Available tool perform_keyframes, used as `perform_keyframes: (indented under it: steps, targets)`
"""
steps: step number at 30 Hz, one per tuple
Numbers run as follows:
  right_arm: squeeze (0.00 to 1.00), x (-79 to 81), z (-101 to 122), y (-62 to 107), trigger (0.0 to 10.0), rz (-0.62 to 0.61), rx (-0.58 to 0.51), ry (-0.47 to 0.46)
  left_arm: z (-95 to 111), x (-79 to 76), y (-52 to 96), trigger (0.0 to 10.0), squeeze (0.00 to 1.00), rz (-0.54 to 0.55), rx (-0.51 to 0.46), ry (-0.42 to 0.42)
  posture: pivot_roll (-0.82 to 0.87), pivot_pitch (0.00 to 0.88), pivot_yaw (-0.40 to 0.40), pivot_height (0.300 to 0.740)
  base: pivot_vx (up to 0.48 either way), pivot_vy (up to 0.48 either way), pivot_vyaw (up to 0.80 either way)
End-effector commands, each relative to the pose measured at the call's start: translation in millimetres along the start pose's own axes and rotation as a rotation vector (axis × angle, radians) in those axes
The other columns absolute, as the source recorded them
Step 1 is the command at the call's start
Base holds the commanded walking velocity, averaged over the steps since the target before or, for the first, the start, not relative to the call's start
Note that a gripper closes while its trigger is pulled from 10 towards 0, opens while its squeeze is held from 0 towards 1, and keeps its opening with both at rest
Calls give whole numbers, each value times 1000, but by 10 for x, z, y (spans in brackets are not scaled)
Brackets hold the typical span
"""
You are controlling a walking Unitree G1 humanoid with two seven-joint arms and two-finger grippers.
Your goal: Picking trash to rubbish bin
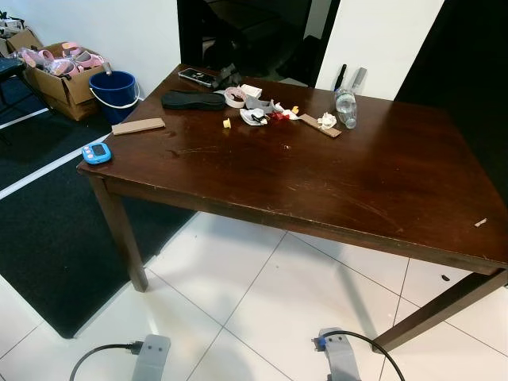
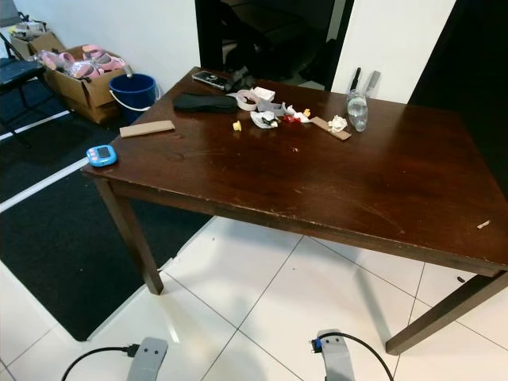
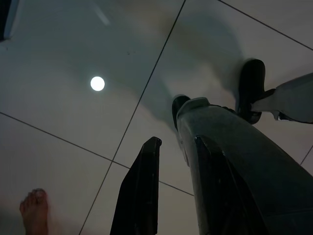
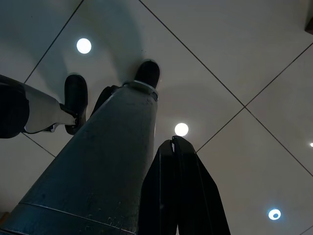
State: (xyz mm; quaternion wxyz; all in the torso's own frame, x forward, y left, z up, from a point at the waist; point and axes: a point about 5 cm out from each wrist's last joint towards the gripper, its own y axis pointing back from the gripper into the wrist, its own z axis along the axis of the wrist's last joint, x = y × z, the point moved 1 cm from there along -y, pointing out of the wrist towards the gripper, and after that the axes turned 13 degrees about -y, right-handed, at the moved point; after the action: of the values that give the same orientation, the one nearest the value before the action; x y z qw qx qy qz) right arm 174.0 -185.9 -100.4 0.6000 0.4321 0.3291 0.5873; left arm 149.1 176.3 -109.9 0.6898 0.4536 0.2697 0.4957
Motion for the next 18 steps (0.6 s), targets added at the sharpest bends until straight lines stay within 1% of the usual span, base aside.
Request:
perform_keyframes:
  steps: [1,11,18]
  targets:
    - [0,-17,-47,3,10000,-8,18,1,-106,-78,7,10000,0,-39,43,-10,90,33,-65,740,0,0,0]
    - [0,-29,-60,5,10000,-12,21,9,-125,-158,2,10000,0,-50,44,-7,89,33,-69,740,0,0,0]
    - [0,-38,-82,7,10000,-14,25,8,-117,-157,1,10000,0,-52,43,-2,87,36,-69,740,0,0,0]
